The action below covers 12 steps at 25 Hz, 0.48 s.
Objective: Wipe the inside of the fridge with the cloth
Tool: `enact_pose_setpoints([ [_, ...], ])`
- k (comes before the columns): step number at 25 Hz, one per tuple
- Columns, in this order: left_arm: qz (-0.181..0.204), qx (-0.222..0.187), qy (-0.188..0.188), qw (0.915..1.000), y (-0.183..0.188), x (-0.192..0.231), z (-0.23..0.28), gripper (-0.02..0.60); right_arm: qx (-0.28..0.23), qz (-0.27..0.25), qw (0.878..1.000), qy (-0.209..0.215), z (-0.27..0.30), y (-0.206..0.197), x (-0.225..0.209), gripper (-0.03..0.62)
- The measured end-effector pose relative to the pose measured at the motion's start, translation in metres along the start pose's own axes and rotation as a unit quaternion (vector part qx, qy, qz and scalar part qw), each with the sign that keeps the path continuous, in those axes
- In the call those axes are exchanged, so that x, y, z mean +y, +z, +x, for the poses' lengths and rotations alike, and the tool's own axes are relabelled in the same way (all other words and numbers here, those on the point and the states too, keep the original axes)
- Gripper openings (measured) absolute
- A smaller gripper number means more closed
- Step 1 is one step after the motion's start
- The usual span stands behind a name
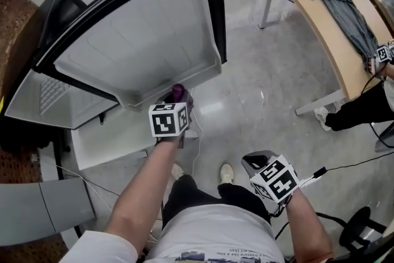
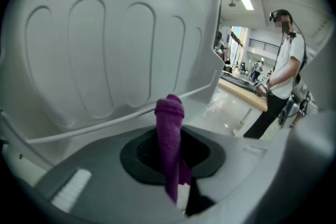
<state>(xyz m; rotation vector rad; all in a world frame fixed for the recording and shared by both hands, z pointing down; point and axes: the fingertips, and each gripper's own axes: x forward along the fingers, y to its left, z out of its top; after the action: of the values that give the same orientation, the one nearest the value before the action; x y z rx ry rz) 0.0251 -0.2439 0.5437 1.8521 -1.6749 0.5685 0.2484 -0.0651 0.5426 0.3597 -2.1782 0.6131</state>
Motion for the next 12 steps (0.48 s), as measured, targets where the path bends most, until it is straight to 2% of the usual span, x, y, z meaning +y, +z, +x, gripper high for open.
enact_pose_setpoints([
  [12,0.025,-0.003,-0.037,0.999,0.029,-0.052,0.039,0.069,-0.004,0.023,1.0,-0.021,-0.013,-0.013,-0.015,0.003],
])
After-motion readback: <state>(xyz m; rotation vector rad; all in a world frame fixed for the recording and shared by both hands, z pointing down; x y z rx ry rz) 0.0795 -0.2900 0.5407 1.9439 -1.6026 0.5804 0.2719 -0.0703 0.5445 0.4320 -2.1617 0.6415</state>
